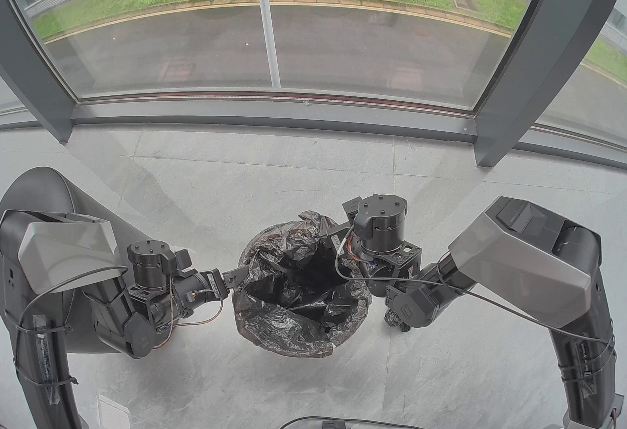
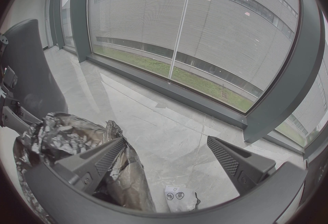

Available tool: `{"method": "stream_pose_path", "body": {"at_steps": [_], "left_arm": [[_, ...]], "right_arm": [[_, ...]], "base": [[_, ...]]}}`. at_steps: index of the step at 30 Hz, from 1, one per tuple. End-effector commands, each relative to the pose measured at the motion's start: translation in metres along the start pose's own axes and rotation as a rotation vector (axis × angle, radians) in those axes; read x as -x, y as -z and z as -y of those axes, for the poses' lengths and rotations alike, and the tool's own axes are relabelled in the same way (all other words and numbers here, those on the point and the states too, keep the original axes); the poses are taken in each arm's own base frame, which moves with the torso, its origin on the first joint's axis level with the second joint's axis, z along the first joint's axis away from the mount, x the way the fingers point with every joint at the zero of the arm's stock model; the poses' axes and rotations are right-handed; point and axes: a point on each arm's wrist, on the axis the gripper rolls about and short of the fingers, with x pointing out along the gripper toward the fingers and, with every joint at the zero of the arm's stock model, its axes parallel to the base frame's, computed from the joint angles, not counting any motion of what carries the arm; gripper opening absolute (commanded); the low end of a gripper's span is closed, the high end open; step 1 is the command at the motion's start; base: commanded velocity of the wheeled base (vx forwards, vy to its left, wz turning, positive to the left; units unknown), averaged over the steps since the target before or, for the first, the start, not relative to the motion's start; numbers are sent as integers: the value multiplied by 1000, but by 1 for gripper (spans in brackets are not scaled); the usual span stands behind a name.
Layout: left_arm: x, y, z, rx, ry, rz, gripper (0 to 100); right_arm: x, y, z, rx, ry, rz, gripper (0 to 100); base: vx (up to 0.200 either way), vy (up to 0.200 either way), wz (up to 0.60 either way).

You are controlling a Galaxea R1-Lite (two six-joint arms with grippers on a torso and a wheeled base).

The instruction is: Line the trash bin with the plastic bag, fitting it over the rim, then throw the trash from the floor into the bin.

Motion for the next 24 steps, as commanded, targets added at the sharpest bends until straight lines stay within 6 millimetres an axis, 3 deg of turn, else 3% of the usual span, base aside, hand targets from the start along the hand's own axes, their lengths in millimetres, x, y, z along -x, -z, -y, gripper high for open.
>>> {"method": "stream_pose_path", "body": {"at_steps": [1, 7, 15, 20, 24], "left_arm": [[25, -7, 21, -1, 38, 9, 100], [45, -9, 35, -8, 63, 12, 100], [67, -11, 43, -14, 75, 19, 100], [108, -33, 58, -39, 108, 127, 100], [136, -39, 61, -95, 85, 192, 100]], "right_arm": [[30, -26, 4, 0, -33, 22, 100], [52, -31, -2, 16, -75, 17, 100], [66, -24, -12, 37, -114, -3, 100], [86, -32, -48, 52, -203, 27, 100], [79, -24, -67, 59, -223, 28, 100]], "base": [[0, 0, 0], [0, 0, 0], [0, 0, 0], [0, 0, 0], [0, 0, 0]]}}
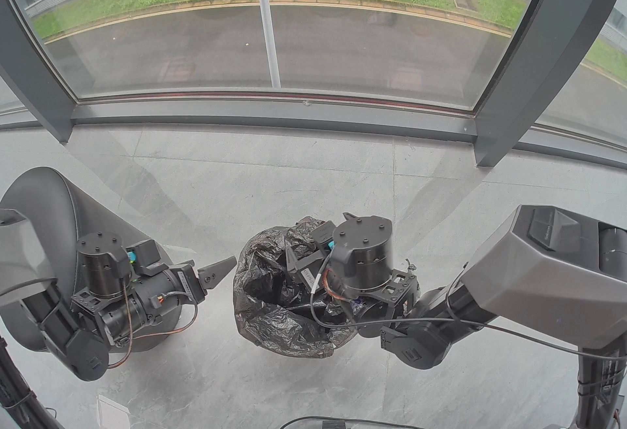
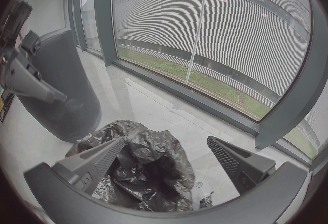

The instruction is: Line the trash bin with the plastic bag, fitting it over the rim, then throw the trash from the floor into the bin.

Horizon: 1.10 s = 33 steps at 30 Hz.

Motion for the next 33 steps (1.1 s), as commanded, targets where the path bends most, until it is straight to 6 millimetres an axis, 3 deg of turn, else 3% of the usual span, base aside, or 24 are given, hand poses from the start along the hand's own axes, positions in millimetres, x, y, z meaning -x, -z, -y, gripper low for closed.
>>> {"method": "stream_pose_path", "body": {"at_steps": [1, 5, 7, 8, 13, 18, 23, 33], "left_arm": [[50, -18, 15, -90, -11, 121, 100], [76, -19, 21, -140, -36, 176, 100], [78, -20, 22, -140, -37, 183, 100], [91, -26, 26, -149, -32, 231, 100], [105, -35, 30, -155, -31, 273, 100], [106, -37, 30, -144, -36, 261, 100], [105, -36, 29, -139, -40, 255, 100], [102, -34, 27, -135, -44, 239, 100]], "right_arm": [[-7, 7, -34, 16, -53, 8, 100], [-14, 18, -43, 27, -60, -8, 100], [-14, 19, -44, 27, -60, -9, 100], [-16, 24, -46, 32, -63, -17, 100], [-19, 36, -54, 46, -75, -38, 100], [-28, 44, -64, 47, -78, -38, 100], [-51, 52, -71, 43, -61, -37, 100], [-85, 70, -60, 24, -2, -50, 100]], "base": [[0, 0, 0], [0, 0, 0], [0, 0, 0], [0, 0, 0], [0, 0, 0], [0, 0, 0], [0, 0, 0], [0, 0, 0]]}}
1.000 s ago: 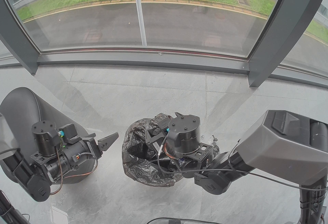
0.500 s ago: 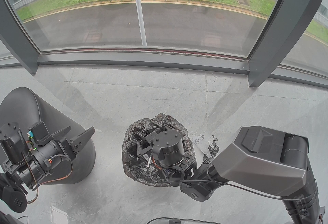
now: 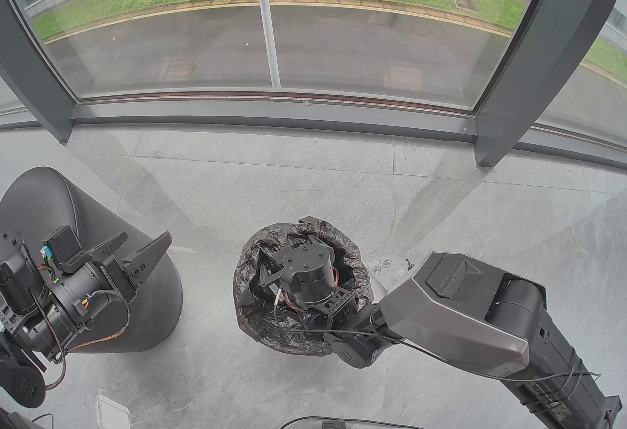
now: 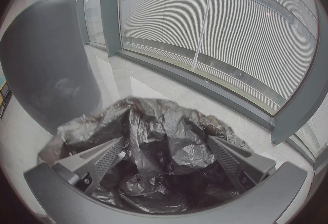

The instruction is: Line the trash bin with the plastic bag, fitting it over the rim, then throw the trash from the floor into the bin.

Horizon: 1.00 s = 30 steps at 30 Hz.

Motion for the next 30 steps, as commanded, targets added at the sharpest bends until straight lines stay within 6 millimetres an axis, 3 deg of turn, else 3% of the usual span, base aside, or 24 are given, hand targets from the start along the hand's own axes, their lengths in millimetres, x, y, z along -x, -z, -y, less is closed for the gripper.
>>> {"method": "stream_pose_path", "body": {"at_steps": [1, 9, 14, 15, 16, 19, 26, 30], "left_arm": [[-2, 3, -1, 4, -5, -15, 100], [-3, 5, -2, 7, -8, -25, 100], [-3, 6, -2, 8, -8, -31, 100], [-4, 7, -3, 10, -11, -40, 100], [-4, 7, -3, 10, -13, -39, 100], [-5, 9, -4, 11, -16, -50, 100], [-5, 9, -4, 13, -16, -51, 100], [-5, 9, -4, 13, -16, -51, 100]], "right_arm": [[-17, 28, 2, 11, 23, -42, 100], [-25, 41, 4, 12, 33, -55, 100], [-21, 30, 3, 3, 30, -36, 100], [-17, 16, 6, -8, 30, -13, 100], [-16, 14, 6, -9, 29, -11, 100], [-4, 5, 1, -4, 7, -7, 100], [47, -19, -14, -29, -82, -12, 100], [65, -29, -6, -49, -95, -17, 100]], "base": [[0, 0, 0], [0, 0, 0], [0, 0, 0], [0, 0, 0], [0, 0, 0], [0, 0, 0], [0, 0, 0], [0, 0, 0]]}}
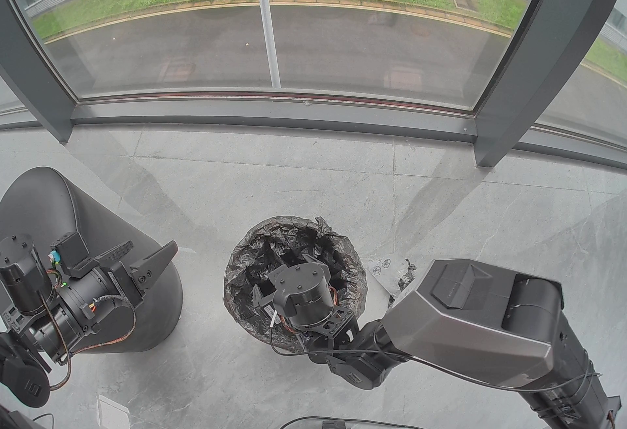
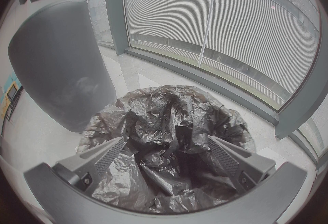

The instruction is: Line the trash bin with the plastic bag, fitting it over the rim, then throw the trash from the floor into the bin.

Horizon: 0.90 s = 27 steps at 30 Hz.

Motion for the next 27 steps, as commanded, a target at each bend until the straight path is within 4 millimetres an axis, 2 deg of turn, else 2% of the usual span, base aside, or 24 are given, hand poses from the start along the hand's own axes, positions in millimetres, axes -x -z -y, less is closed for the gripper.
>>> {"method": "stream_pose_path", "body": {"at_steps": [1, 3, 4, 6, 11, 13, 16, 19, 20, 22, 27], "left_arm": [[-1, 1, 0, 3, -2, -5, 100], [-1, 1, 0, 5, -2, -5, 100], [-1, 1, 0, 8, -2, -5, 100], [-1, 1, 0, 9, -2, -5, 100], [-1, 0, 0, 9, -1, -2, 100], [-1, 0, 0, 9, -1, -2, 100], [-1, 1, 0, 9, -2, -5, 100], [-1, 1, -1, 9, -2, -6, 100], [-1, 1, 0, 9, -2, -5, 100], [-1, 1, -1, 13, -4, -6, 100], [-3, 2, -2, 29, -7, -14, 100]], "right_arm": [[42, -35, 20, -50, -14, 25, 100], [46, -38, 35, -53, 7, 15, 100], [49, -37, 60, -54, 48, -13, 100], [55, -36, 93, -55, 99, -64, 100], [82, -29, 157, -93, 164, -123, 100], [90, -22, 176, -97, 179, -155, 100], [95, 3, 203, -103, 174, -242, 100], [92, 14, 214, -119, 173, -268, 100], [84, 24, 221, -127, 181, -294, 100], [72, 29, 226, -139, 197, -303, 100], [41, 34, 216, -227, 191, -325, 100]], "base": [[0, 0, 0], [0, 0, 0], [0, 0, 0], [0, 0, 0], [0, 0, 0], [0, 0, 0], [0, 0, 0], [0, 0, 0], [0, 0, 0], [0, 0, 0], [0, 0, 0]]}}
